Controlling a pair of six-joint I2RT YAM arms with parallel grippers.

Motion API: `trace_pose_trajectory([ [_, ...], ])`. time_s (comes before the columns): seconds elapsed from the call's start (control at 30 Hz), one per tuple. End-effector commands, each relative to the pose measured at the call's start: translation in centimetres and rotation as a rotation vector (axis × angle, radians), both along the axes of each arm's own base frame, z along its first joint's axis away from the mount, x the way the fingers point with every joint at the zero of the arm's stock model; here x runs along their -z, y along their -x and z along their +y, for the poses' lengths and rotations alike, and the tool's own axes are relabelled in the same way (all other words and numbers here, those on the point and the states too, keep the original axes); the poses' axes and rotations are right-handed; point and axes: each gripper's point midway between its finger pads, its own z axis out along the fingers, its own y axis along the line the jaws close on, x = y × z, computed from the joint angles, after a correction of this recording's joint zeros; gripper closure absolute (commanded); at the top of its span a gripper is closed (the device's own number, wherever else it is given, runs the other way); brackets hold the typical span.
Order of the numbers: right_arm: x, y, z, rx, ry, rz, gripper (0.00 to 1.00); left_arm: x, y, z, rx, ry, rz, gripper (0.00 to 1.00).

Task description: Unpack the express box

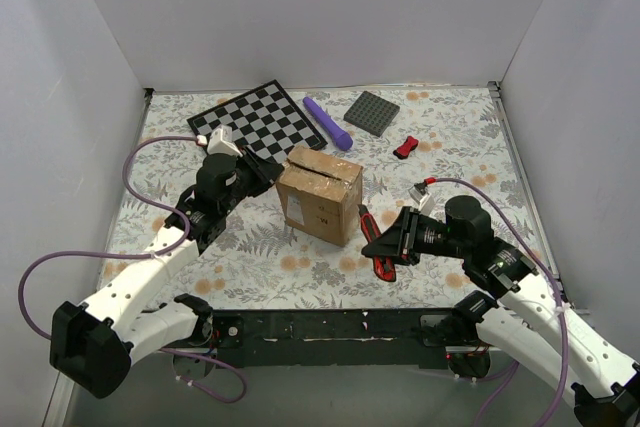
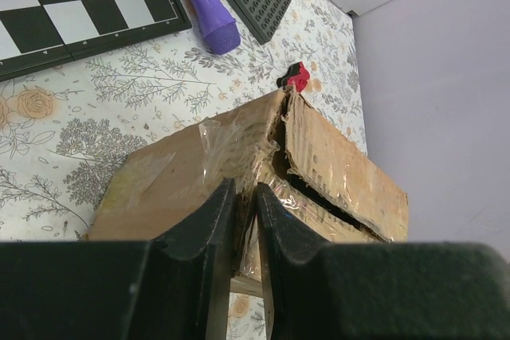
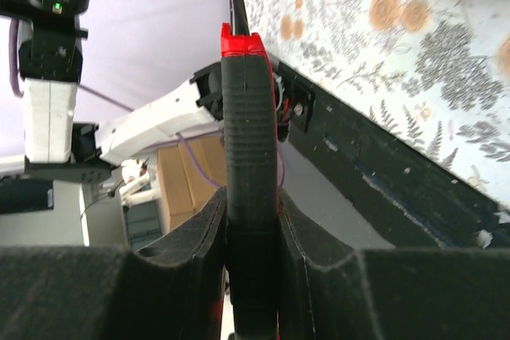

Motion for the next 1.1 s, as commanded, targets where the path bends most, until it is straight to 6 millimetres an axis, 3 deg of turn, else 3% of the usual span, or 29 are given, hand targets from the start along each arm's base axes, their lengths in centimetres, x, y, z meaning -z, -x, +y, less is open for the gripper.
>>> trace_pose_trajectory([
  [0.0, -1.6, -2.9, 0.0, 0.114, 0.009, -0.117, 0.99, -0.3, 0.6, 0.5, -0.002, 0.001, -0.028, 1.00],
  [0.23, -2.7, -5.0, 0.8, 0.148, -0.032, -0.144, 0.99, -0.4, 0.8, 0.2, 0.018, 0.002, -0.033, 1.00],
  [0.53, -5.0, -5.9, 1.1, 0.158, -0.062, -0.207, 0.99, -0.5, 0.9, 0.1, 0.024, 0.003, -0.036, 1.00],
  [1.07, -3.3, -5.5, 0.9, 0.146, -0.042, -0.147, 0.99, -0.4, 0.9, 0.2, 0.021, 0.001, -0.033, 1.00],
])
